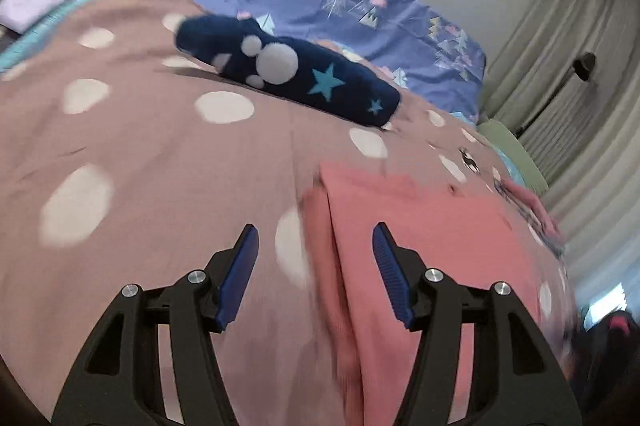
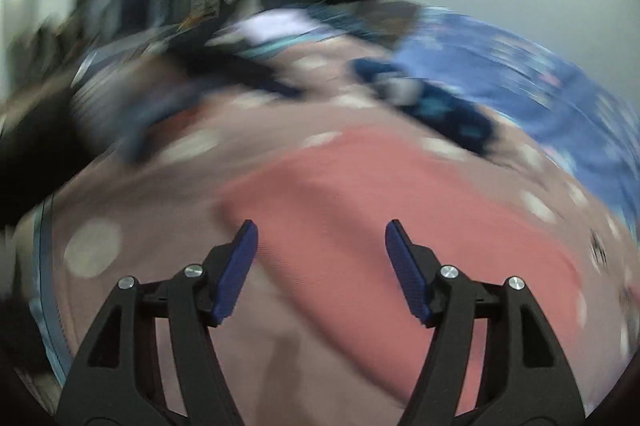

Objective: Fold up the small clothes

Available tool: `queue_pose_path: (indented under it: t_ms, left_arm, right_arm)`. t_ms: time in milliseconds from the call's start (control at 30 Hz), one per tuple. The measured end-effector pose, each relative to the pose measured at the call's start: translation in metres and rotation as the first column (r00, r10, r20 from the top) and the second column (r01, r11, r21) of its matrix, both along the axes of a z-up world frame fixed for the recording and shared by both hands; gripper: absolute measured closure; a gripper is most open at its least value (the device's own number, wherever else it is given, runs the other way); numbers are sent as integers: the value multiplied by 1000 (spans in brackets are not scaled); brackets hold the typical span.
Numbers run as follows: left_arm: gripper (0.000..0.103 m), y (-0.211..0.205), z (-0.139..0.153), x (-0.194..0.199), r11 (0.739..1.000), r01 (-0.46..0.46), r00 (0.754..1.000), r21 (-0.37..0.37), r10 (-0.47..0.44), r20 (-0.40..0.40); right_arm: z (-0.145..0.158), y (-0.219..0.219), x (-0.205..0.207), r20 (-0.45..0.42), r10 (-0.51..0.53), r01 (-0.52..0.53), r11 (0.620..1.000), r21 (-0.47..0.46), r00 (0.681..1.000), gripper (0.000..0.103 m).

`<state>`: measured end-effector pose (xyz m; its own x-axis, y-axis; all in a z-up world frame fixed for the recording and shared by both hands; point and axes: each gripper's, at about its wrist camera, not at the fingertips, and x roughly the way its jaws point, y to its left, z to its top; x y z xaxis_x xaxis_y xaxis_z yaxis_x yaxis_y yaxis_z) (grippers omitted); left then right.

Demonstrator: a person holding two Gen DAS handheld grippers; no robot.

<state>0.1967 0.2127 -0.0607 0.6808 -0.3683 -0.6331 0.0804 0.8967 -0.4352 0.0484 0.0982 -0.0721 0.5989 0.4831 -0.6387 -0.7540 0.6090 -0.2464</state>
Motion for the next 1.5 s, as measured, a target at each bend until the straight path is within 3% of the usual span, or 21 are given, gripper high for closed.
queue_pose_path:
  t_ms: [133,233,300,333,433,500,533,633,667,733,867,1033,1200,1367,1500]
  left_arm:
    - [44,-10,-18,43,999,37,999,-40,-38,-23]
    - [44,-5,-38,41,985,101,995,-143,-103,-9]
    - [44,-8,-48,42,980,147,986,-138,-157,-63]
    - [44,-10,-44,39,977,175,982,-122,-182,-52]
    - [44,-7,-38,35,956,230,971,-181,-237,-16]
    - [44,-4,-43,37,963,221,974,-155,-226,-20]
    - [46,-1,-49,40,966,207,975,-153,-216,-46]
    - [50,10,-51,42,956,203,975,-209,-217,-43]
    - [50,11,-50,40,956,205,975,-210,-218,-38]
    - [52,13,-52,41,956,200,976,-214,-213,-41]
    - [54,13,-52,41,953,209,975,-219,-221,-35]
    - [54,16,-54,40,945,219,972,-242,-234,-35]
    - [54,18,-55,42,939,222,971,-261,-238,-32]
    - [54,19,-56,42,936,225,970,-270,-242,-30]
    - [54,19,-56,41,935,226,970,-273,-243,-30]
  right_arm:
    - [-20,46,2,32,-21,24,997,-78,999,36]
    - [-31,59,6,73,-63,73,988,-139,995,36]
    - [-38,64,10,71,-79,90,981,-169,994,36]
    - [-41,66,12,70,-87,98,978,-182,994,38]
    - [-43,71,6,89,-97,112,976,-185,991,38]
    - [-35,72,6,96,-110,125,979,-159,989,39]
    - [-30,74,7,104,-117,132,980,-147,988,42]
    - [-18,87,8,191,-123,158,970,-182,974,72]
    - [-17,96,10,249,-111,170,958,-231,962,78]
    - [-21,111,16,333,-81,190,932,-309,939,79]
    - [-35,138,23,348,-25,180,889,-422,937,79]
    - [-77,153,34,443,45,261,754,-603,895,79]
    - [-96,162,37,480,112,288,674,-680,870,79]
    - [-107,171,37,502,216,281,618,-734,837,80]
    - [-108,173,40,460,250,247,583,-774,852,85]
